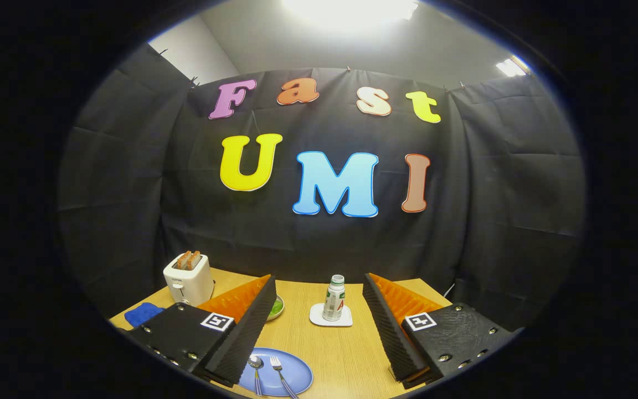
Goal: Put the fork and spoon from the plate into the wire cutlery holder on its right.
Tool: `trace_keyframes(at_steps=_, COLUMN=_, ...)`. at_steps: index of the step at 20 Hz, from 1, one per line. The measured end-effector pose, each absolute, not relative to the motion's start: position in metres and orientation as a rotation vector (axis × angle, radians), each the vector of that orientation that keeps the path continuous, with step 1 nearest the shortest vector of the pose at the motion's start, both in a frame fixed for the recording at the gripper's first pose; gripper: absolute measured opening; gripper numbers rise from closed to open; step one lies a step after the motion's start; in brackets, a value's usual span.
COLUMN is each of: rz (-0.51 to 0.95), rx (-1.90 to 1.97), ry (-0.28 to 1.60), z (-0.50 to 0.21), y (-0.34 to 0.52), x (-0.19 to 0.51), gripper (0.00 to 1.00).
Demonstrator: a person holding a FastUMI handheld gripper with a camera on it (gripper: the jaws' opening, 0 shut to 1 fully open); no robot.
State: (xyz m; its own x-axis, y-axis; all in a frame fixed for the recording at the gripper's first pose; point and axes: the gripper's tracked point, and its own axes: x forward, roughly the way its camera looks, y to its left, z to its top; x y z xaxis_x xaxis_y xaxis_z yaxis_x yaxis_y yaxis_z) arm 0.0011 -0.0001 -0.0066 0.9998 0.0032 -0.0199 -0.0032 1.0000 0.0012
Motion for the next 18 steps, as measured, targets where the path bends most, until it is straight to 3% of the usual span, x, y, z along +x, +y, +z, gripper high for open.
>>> trace_keyframes(at_steps=18, rz=0.081, rx=-0.107, ry=0.192, z=-0.059, y=0.029, x=0.011, gripper=0.96)
